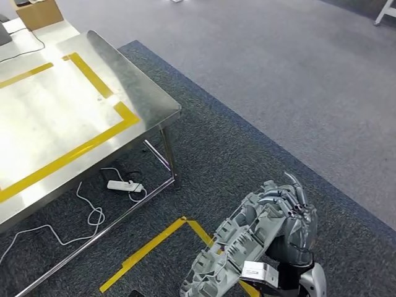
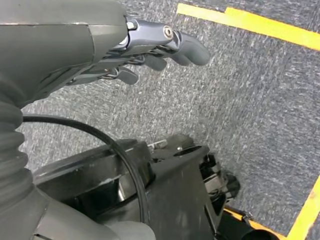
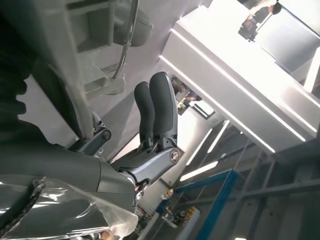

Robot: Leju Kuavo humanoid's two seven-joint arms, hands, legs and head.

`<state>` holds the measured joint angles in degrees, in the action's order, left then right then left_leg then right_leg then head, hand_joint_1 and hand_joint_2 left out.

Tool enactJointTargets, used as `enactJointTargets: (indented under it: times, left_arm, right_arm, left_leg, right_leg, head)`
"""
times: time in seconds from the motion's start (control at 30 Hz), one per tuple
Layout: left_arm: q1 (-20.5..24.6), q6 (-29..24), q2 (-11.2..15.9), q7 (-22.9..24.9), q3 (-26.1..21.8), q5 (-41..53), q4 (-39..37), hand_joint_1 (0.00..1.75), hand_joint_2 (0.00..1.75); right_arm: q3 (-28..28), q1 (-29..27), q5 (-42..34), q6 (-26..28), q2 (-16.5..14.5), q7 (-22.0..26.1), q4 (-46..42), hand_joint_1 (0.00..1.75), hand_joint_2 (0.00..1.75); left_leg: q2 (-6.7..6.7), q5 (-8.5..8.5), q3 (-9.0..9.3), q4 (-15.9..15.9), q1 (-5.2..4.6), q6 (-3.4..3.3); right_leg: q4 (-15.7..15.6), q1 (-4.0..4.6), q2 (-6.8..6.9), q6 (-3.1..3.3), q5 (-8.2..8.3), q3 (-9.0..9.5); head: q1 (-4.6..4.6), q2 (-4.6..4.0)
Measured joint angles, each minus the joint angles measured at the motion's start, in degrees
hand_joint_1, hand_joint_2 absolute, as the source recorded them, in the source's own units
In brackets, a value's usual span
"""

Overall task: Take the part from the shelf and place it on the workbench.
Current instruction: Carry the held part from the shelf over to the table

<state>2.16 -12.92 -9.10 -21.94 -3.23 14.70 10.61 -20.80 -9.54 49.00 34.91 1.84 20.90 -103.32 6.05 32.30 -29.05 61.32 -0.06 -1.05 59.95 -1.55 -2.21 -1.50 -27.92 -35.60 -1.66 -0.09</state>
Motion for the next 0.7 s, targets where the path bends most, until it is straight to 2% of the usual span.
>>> enactJointTargets:
  times: [0.07,0.1,0.13,0.17,0.2,0.23,0.27,0.33,0.37,0.4,0.47,0.5,0.53,0.57,0.6,0.63,0.67,0.7]
  left_arm:
    - [0.2,0.0,0.0,0.0,0.0,0.1,0.0,0.00,1.75]
    - [0.2,0.0,0.0,-0.1,0.0,0.1,0.0,0.00,1.75]
    - [0.2,0.1,0.1,-0.1,0.0,0.1,0.0,0.00,1.75]
    - [0.1,0.1,0.1,-0.1,0.0,0.1,0.0,0.00,1.75]
    - [0.0,0.2,0.1,-0.1,0.0,0.1,0.0,0.00,1.75]
    - [0.0,0.2,0.1,-0.1,0.0,0.1,0.0,0.00,1.75]
    - [-0.1,0.2,0.1,-0.1,0.0,0.0,0.0,0.00,1.75]
    - [-0.1,0.1,0.1,0.0,0.0,-0.2,0.0,0.00,1.75]
    - [-0.2,0.1,0.1,0.0,0.0,-0.2,0.0,0.00,1.75]
    - [-0.3,0.0,0.1,0.0,0.0,-0.2,0.0,0.00,1.75]
    - [-0.3,-0.1,0.1,0.0,0.0,0.0,0.0,0.00,1.75]
    - [-0.2,-0.1,0.1,-0.1,0.0,0.1,0.0,0.00,1.75]
    - [-0.1,-0.2,0.1,-0.1,0.0,0.2,0.0,0.00,1.75]
    - [0.1,-0.3,0.1,-0.1,0.0,0.2,0.0,0.00,1.75]
    - [0.2,-0.3,0.1,-0.1,0.0,0.2,0.0,0.00,1.75]
    - [0.4,-0.3,0.1,-0.1,0.0,0.2,0.0,0.00,1.75]
    - [0.4,-0.3,0.0,-0.1,0.0,0.2,0.0,0.00,1.75]
    - [0.4,-0.3,0.0,-0.1,0.0,0.2,0.0,0.00,1.75]
  right_arm:
    - [0.2,0.2,0.3,0.0,0.0,0.0,0.0,1.75,1.75]
    - [0.2,0.2,0.4,0.0,0.0,0.0,0.0,1.75,1.75]
    - [0.3,0.3,0.5,0.1,0.0,0.1,0.0,1.75,1.75]
    - [0.3,0.3,0.7,0.2,0.0,0.1,0.0,1.75,1.75]
    - [0.3,0.4,0.9,0.4,0.0,0.3,-0.2,1.75,1.75]
    - [0.3,0.5,1.0,0.6,0.0,0.4,-0.4,1.75,1.75]
    - [0.3,0.5,1.1,1.0,0.0,0.6,-0.9,1.75,1.75]
    - [0.3,0.6,1.3,1.9,0.0,0.9,-1.9,1.75,1.75]
    - [0.3,0.6,1.4,2.3,0.1,1.1,-2.4,1.75,1.75]
    - [0.3,0.6,1.5,2.7,0.1,1.4,-2.8,1.75,1.75]
    - [0.2,0.7,1.6,3.2,0.2,2.4,-4.3,1.75,1.75]
    - [0.1,0.8,1.6,3.3,0.2,2.9,-5.2,1.75,1.75]
    - [0.0,1.0,1.5,3.4,0.2,3.4,-6.1,1.75,1.75]
    - [0.0,1.2,1.5,3.4,0.2,3.6,-6.9,1.75,1.75]
    - [0.0,1.2,1.5,3.4,0.2,3.7,-7.3,1.75,1.75]
    - [-0.1,1.1,1.5,3.4,0.2,3.8,-7.6,1.75,1.75]
    - [-0.1,1.0,1.5,3.4,0.3,3.8,-7.8,1.75,1.75]
    - [-0.1,0.8,1.5,3.4,0.3,3.9,-7.9,1.75,1.75]
  left_leg:
    - [-2.92,-0.37,-3.52,5.7,-0.13,0.57]
    - [-4.22,0.46,-6.03,9.1,-0.15,0.84]
    - [-4.87,2.02,-8.33,11.7,-0.12,1.01]
    - [-5.19,3.63,-10.10,13.2,-0.11,1.11]
    - [-5.31,4.60,-11.14,13.3,-0.11,1.11]
    - [-5.43,4.22,-11.45,11.8,-0.14,0.96]
    - [-5.80,2.22,-11.30,9.2,-0.24,0.59]
    - [-7.74,-4.47,-10.89,3.5,-0.85,-0.62]
    - [-8.56,-6.96,-10.84,1.8,-1.25,-1.12]
    - [-8.99,-8.17,-10.90,1.3,-1.60,-1.43]
    - [-8.01,-7.86,-10.60,1.1,-1.74,-1.62]
    - [-7.32,-7.70,-10.16,0.7,-1.57,-1.72]
    - [-6.64,-7.61,-9.64,0.1,-1.36,-1.88]
    - [-5.99,-7.55,-9.09,-0.4,-1.10,-2.07]
    - [-5.38,-7.39,-8.75,-0.7,-1.03,-2.28]
    - [-4.70,-7.17,-8.52,-0.8,-0.97,-2.48]
    - [-3.90,-6.90,-8.29,-0.8,-0.92,-2.57]
    - [-3.06,-6.60,-7.98,-0.8,-0.89,-2.57]
  right_leg:
    - [-0.9,-0.05,1.38,0.48,-0.75,1.84]
    - [-1.2,0.00,2.18,0.65,-1.29,2.84]
    - [-1.5,0.05,2.90,0.70,-1.87,3.85]
    - [-1.6,0.07,3.54,0.69,-2.56,4.91]
    - [-1.7,0.10,4.18,0.65,-3.35,6.05]
    - [-1.7,0.16,4.80,0.63,-4.21,7.28]
    - [-1.7,0.27,5.46,0.62,-5.13,8.56]
    - [-1.8,0.61,6.59,0.53,-6.84,10.54]
    - [-1.7,0.78,7.04,0.33,-7.66,11.07]
    - [-1.7,0.91,7.43,0.07,-8.37,11.41]
    - [-2.3,1.01,8.43,-0.59,-9.51,12.29]
    - [-2.4,0.99,8.16,-0.88,-10.03,12.75]
    - [-1.5,0.95,7.18,-1.09,-10.88,12.62]
    - [0.7,0.91,5.73,-1.24,-12.11,11.63]
    - [4.2,0.88,4.05,-1.31,-13.47,9.60]
    - [8.3,0.83,3.00,-1.37,-14.73,6.81]
    - [11.7,0.78,2.55,-1.46,-15.19,4.05]
    - [13.5,0.73,2.38,-1.55,-14.58,1.90]
  head:
    - [-0.22,0.00]
    - [-0.32,0.00]
    - [-0.35,0.00]
    - [-0.34,0.00]
    - [-0.37,0.00]
    - [-0.39,0.00]
    - [-0.40,0.00]
    - [-0.29,0.00]
    - [-0.18,0.00]
    - [-0.02,0.00]
    - [0.07,0.00]
    - [0.16,0.00]
    - [0.24,0.00]
    - [0.40,0.00]
    - [0.59,0.00]
    - [0.66,0.00]
    - [0.69,0.00]
    - [0.69,0.00]
